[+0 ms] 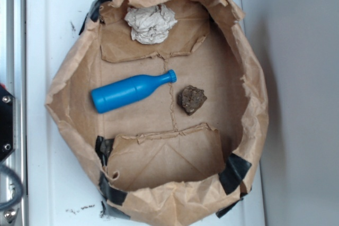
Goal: Grab the rock.
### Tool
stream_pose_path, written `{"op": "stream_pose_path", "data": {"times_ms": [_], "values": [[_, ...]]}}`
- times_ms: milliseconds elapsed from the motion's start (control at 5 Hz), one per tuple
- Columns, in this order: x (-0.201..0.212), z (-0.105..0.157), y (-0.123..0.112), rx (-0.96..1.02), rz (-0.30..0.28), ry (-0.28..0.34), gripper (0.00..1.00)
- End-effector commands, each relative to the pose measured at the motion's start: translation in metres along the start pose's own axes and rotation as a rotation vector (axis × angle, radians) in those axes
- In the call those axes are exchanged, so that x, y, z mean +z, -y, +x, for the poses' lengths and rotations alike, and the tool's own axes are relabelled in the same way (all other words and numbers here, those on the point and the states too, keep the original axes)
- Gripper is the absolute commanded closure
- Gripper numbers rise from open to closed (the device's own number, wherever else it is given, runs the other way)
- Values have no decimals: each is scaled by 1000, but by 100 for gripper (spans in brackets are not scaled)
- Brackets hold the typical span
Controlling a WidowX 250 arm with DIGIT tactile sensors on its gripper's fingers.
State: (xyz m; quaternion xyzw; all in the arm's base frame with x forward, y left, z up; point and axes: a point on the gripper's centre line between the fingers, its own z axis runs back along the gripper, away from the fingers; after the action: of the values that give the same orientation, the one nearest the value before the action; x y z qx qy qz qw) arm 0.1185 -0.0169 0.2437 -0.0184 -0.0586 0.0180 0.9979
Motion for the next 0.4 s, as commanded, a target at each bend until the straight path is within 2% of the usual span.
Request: {"op": "stream_pose_path", "data": {"times_ms": [0,200], "values": [[0,0,0,0,0,0,0],[-3,19,5,59,40,19,0]]}}
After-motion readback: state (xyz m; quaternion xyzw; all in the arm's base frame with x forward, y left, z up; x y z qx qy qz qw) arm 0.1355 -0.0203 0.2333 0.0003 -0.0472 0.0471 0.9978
